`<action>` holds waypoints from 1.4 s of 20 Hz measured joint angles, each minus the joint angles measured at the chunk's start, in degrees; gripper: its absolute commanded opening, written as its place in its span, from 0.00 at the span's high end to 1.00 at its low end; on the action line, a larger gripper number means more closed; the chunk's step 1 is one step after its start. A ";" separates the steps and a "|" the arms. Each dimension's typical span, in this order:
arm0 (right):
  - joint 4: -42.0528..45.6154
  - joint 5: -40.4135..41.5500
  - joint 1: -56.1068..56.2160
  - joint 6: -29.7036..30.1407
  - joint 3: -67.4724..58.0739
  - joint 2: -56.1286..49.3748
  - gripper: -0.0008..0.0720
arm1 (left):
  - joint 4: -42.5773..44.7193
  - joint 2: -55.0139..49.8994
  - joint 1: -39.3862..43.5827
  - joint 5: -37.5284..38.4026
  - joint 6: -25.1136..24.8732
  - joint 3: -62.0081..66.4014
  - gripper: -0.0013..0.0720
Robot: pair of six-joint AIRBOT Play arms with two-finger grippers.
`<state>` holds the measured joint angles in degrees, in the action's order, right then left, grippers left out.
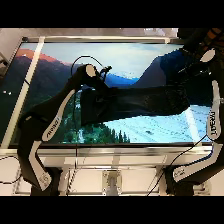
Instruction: Fold the clothes and pants, and hang the long-sleeved shirts on hangers.
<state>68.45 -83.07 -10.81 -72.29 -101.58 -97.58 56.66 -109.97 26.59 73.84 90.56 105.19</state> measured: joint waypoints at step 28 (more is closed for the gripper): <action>5.31 6.19 38.45 0.04 0.15 -2.93 0.96 | 40.85 16.59 -7.02 19.78 2.91 -11.98 0.96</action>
<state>73.76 -76.88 27.64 -72.25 -101.43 -100.51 97.51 -93.38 19.57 93.62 93.47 93.21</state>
